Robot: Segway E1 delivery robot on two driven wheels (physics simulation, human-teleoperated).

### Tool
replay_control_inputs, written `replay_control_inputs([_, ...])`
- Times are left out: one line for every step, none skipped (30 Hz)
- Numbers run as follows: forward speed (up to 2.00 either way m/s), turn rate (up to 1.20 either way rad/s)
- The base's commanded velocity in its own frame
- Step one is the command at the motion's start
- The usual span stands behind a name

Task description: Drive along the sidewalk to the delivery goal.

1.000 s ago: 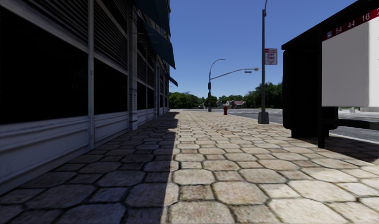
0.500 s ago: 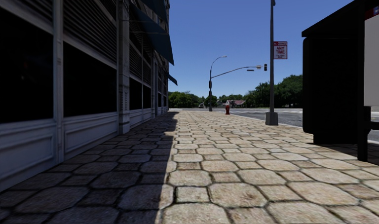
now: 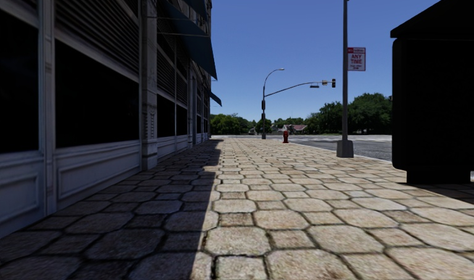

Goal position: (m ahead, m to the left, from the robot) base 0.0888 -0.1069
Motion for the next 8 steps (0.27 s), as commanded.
replay_control_inputs([0.00, 0.00])
replay_control_inputs([0.00, 0.00])
replay_control_inputs([0.00, 0.00])
replay_control_inputs([0.00, 0.00])
replay_control_inputs([0.00, 0.00])
replay_control_inputs([0.00, 0.00])
replay_control_inputs([0.00, 0.00])
replay_control_inputs([0.00, 0.00])
